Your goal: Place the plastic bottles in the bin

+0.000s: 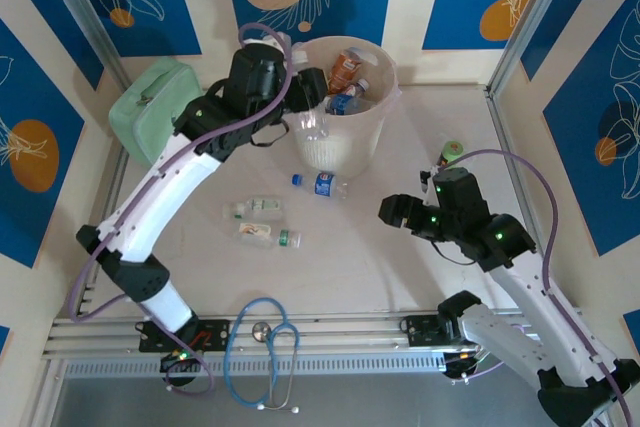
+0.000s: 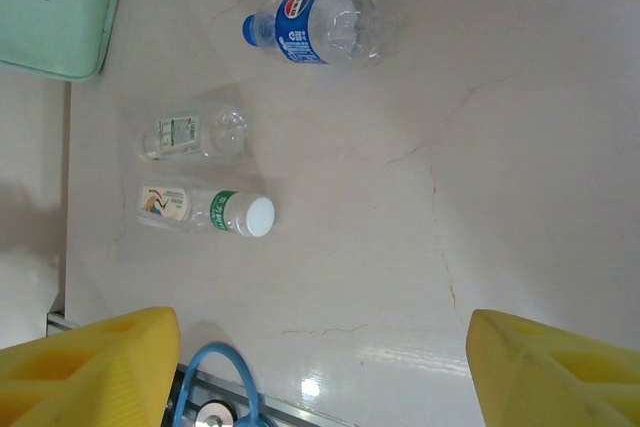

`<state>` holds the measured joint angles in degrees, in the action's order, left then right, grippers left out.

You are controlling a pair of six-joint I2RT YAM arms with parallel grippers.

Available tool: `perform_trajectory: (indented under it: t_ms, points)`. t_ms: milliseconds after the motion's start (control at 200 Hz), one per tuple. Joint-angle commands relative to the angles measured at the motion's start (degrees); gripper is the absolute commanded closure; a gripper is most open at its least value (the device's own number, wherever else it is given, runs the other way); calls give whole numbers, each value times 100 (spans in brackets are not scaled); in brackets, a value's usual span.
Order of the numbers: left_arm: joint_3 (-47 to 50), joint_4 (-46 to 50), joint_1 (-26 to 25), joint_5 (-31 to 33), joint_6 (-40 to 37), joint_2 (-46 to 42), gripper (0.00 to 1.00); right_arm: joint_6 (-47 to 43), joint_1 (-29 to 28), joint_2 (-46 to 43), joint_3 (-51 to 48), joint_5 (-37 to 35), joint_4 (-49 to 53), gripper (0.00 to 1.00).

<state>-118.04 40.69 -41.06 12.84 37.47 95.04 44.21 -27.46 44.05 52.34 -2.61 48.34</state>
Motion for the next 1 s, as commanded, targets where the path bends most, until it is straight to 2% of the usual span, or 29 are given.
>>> perform_trajectory:
  t_ms: [0, 265, 455, 580, 730, 995]
  points:
    - [-434, -709, 299, -422, 128, 396, 35, 165, -157, -15, -150, -110, -178, 24]
    - [-1800, -874, 746, -892, 435, 1569, 34, 320, -371, 80, -381, -134, -415, 24]
    - [-2087, -775, 989, -995, 712, 2084, 33, 346, -444, 56, -406, -230, -388, 24]
    - [-2087, -674, 1045, -1118, 710, 2217, 31, 321, -436, 49, -391, -275, -310, 24]
    - [-2077, -368, 1056, -1100, 553, 2286, 23, 309, -427, 64, -401, -284, -318, 24]
    - [-2052, -342, 1054, -1027, 387, 2046, 21, 286, -426, 151, -383, -257, -355, 24]
